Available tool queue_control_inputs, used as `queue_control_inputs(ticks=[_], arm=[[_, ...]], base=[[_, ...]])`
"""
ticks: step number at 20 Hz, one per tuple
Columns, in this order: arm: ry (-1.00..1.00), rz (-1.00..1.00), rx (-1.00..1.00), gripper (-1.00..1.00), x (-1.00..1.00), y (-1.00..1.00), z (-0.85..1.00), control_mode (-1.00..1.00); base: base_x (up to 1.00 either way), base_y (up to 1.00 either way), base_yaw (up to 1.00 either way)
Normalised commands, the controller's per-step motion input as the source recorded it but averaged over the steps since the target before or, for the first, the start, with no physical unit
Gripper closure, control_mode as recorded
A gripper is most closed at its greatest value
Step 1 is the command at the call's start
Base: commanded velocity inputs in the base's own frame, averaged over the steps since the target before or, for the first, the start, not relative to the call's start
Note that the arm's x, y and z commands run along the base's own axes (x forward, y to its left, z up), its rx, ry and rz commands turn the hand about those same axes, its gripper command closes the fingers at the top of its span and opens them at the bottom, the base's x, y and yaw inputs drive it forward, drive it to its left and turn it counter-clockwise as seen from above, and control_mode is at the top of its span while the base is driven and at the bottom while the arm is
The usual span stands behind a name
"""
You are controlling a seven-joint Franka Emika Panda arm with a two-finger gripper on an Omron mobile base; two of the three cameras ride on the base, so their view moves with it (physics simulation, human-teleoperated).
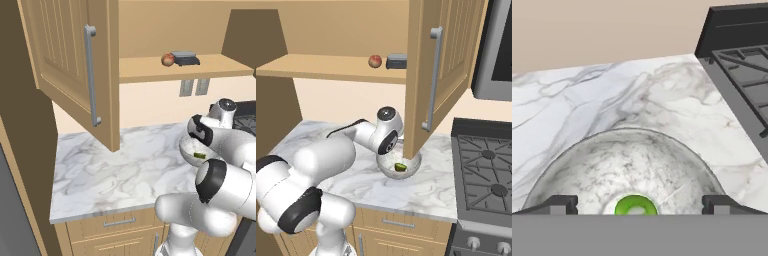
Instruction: Open the cabinet. Pick the kiwi and peach from the cabinet and place them into the bowl. Then close the cabinet.
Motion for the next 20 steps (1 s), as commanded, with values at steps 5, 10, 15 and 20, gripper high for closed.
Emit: queue_control_inputs(ticks=[5, 10, 15, 20], arm=[[0.00, 0.00, 0.00, -1.00, -0.30, 0.00, 0.33, -1.00], [0.00, 0.00, 0.00, -1.00, -0.32, 0.00, 0.37, -1.00], [0.00, 0.00, 0.00, -1.00, -0.24, 0.00, 0.42, -1.00], [0.00, 0.00, 0.00, -1.00, -0.14, 0.04, 0.33, -1.00]], base=[[0.00, 0.00, 0.00], [0.00, 0.00, 0.00], [0.00, 0.00, 0.00], [0.00, 0.00, 0.00]])
